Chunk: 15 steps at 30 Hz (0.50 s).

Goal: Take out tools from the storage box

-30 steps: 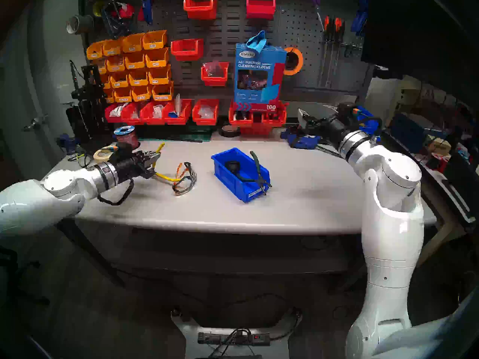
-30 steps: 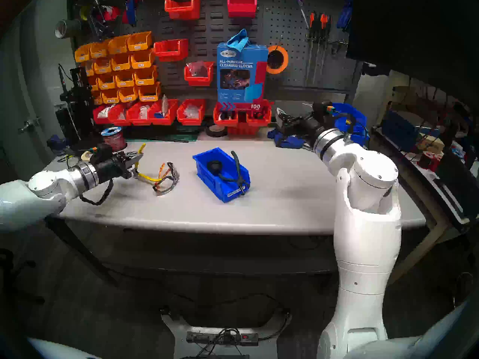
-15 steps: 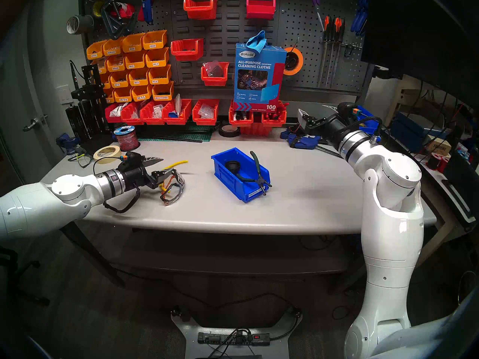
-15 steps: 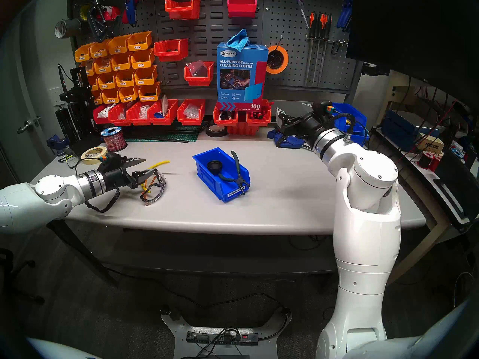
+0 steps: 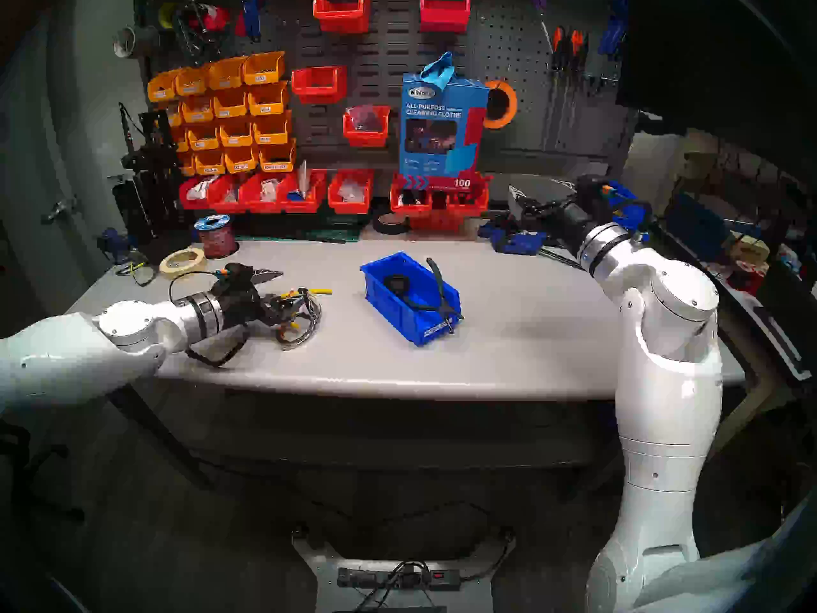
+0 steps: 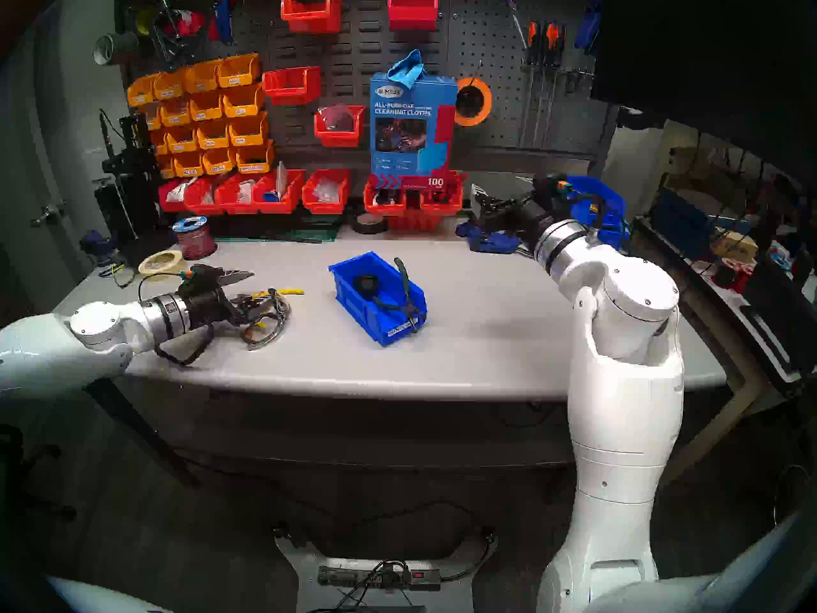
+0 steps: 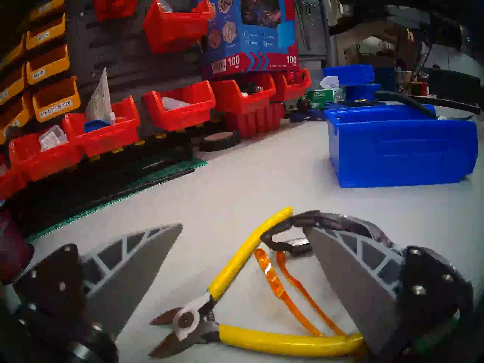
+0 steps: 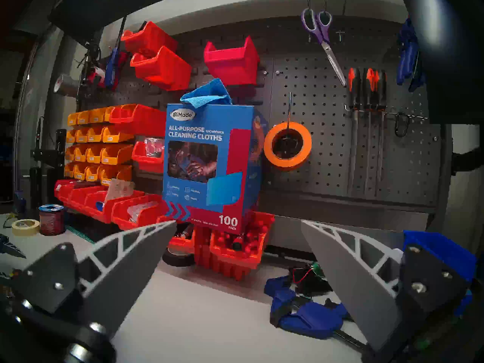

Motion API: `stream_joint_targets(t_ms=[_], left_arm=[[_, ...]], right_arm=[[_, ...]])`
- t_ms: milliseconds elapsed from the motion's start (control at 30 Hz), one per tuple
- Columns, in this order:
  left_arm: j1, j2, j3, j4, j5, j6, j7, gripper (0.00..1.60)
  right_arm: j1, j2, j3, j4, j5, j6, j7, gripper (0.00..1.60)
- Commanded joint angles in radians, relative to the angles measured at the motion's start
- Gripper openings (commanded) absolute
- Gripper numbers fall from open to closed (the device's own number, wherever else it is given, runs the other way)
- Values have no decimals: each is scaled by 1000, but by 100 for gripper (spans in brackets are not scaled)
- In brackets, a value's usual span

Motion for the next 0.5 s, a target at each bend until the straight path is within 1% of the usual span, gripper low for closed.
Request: stream_joint_targets(t_ms=[0,300,467], left_arm=[[-41,33,-38,-42,-27,-6,-24,160],[-66,111,-75,-138,-70,-16,-66,160],[-72,132,-83,-153,-72,-4,-74,160]], right_arm=[[13,0,-2,-13,1,-1,1,160],[14,-4,0,-12,-3,-1,5,160],[15,-6,1,-13,-5,-1,7,160]])
